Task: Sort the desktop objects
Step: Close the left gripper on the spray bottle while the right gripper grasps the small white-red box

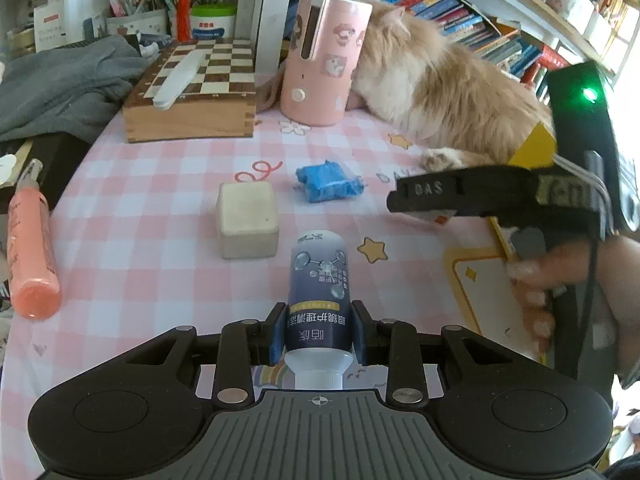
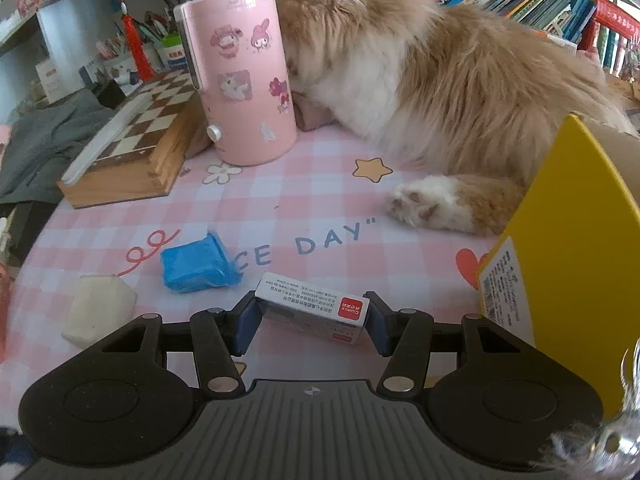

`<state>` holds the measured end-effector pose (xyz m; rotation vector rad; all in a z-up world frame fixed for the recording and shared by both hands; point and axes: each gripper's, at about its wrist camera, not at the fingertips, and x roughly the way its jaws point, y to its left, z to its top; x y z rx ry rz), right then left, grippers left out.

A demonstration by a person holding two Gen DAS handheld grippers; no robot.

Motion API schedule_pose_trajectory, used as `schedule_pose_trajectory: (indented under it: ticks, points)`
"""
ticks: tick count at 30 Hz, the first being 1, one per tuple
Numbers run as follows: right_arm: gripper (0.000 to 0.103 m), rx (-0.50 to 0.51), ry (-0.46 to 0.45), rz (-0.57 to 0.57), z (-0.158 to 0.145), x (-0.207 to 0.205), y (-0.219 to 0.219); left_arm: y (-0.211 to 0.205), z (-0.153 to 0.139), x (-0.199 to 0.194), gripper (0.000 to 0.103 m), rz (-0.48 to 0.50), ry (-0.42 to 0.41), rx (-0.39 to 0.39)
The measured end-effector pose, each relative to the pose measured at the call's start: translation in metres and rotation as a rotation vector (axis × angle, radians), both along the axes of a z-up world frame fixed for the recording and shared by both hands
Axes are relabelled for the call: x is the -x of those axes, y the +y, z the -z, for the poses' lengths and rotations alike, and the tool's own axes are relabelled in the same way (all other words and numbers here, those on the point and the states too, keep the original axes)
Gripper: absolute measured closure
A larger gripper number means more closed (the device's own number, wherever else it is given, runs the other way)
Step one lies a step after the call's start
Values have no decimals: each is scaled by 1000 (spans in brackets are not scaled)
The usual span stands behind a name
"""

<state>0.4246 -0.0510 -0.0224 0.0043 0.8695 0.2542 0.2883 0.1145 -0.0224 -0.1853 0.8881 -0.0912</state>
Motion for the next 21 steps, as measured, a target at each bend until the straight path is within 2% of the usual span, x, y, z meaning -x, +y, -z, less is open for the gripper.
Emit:
schedule_pose_trajectory:
  ticks: [11,21]
  points:
    - [51,-74,-61,14,-27,30,-18,6,-26,13,72,-44,-75,73]
    - [51,-99,-135,-71,-58,70,-26,1,-53,43,72,-60,-169,110]
